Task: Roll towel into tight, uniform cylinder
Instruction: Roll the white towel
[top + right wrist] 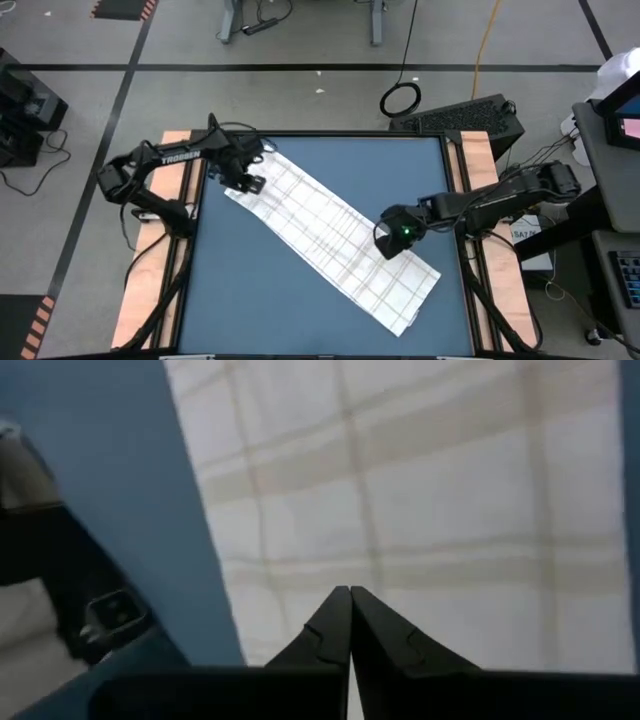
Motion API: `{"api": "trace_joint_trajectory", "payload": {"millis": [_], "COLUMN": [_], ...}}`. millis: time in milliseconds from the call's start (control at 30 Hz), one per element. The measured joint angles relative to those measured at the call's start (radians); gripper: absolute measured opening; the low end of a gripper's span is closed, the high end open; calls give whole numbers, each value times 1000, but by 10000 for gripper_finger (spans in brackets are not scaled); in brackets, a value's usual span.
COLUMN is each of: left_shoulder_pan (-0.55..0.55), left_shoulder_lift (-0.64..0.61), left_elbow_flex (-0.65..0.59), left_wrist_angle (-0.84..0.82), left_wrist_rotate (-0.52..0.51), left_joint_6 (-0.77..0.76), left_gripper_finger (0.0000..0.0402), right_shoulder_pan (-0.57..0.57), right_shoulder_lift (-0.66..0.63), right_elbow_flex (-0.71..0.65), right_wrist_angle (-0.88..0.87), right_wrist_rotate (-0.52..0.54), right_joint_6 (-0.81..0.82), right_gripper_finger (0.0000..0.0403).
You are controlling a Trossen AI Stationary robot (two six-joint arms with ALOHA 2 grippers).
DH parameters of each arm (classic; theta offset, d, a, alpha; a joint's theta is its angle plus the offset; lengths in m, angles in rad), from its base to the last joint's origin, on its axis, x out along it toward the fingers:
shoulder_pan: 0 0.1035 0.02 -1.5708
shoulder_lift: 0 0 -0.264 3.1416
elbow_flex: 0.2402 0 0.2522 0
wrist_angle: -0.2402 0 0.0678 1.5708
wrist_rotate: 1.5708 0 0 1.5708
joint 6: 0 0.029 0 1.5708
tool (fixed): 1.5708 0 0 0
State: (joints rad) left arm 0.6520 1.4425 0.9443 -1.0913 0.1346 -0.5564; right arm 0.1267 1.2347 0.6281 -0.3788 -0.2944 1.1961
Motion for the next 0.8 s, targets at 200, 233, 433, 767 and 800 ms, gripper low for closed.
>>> {"api": "trace_joint_trajectory", "payload": {"millis": [200,233,433,767,800], "left_shoulder_pan": [135,149,192,150,149], "left_shoulder_lift": [0,0,0,-8,-8], "left_elbow_flex": [0,0,0,2,2], "left_wrist_angle": [-2,5,190,429,420], "left_wrist_rotate": [23,23,52,239,241], "left_joint_6": [91,108,202,265,286], "left_gripper_finger": [141,141,141,141,141], "right_shoulder_pan": [-47,-56,-101,-22,-5], "right_shoulder_lift": [-24,-28,-46,-117,-129], "right_elbow_flex": [1,1,1,2,2], "right_wrist_angle": [37,55,172,96,50], "right_wrist_rotate": [-25,-25,14,58,29], "right_joint_6": [27,32,119,315,329], "right_gripper_finger": [0,0,0,9,13]}}
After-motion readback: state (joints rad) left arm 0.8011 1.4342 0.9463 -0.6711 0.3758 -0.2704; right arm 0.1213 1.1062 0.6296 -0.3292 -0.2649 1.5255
